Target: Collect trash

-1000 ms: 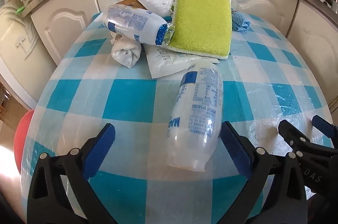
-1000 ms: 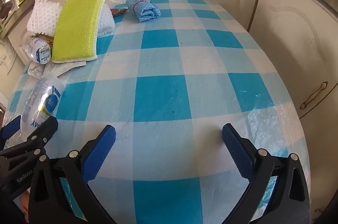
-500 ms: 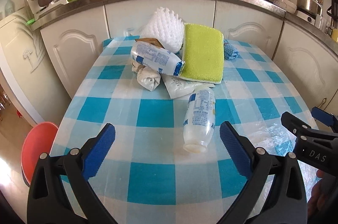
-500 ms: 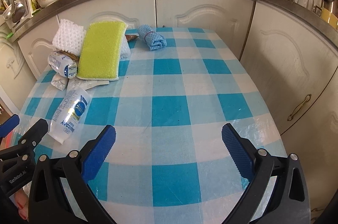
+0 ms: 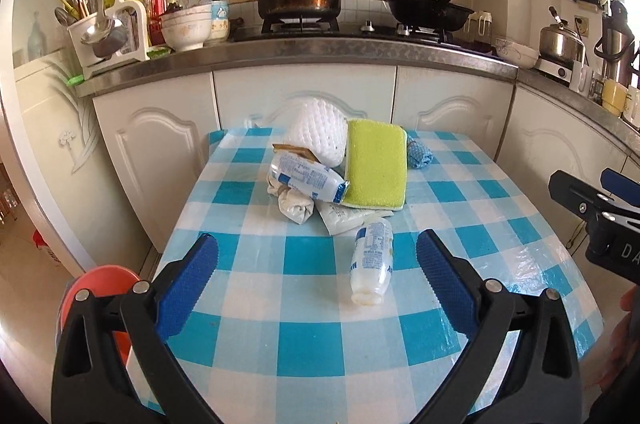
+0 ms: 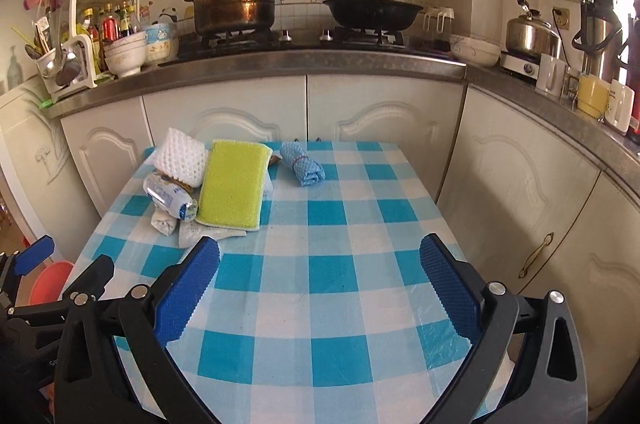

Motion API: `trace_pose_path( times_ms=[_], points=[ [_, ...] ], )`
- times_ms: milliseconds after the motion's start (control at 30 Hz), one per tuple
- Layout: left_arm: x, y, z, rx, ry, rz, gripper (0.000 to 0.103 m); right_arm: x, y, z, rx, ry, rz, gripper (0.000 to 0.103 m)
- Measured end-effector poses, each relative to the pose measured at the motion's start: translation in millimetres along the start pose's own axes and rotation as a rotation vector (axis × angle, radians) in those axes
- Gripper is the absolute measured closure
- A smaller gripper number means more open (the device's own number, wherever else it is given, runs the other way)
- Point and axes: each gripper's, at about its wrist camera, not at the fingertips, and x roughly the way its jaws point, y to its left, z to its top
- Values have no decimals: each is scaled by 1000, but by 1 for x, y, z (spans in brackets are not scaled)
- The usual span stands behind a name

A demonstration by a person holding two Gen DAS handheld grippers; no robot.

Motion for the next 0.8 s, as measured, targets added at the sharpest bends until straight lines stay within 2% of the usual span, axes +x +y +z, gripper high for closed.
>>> trace_pose_path(
  times_ms=[467,800],
  points=[
    [-61,42,36,-111,-145,-7,3,-76,10,27,24,-233,-25,4],
    [-89,55,52,-142,-217,-3,3,-109,3,38,44,-328,-63,4]
  ],
)
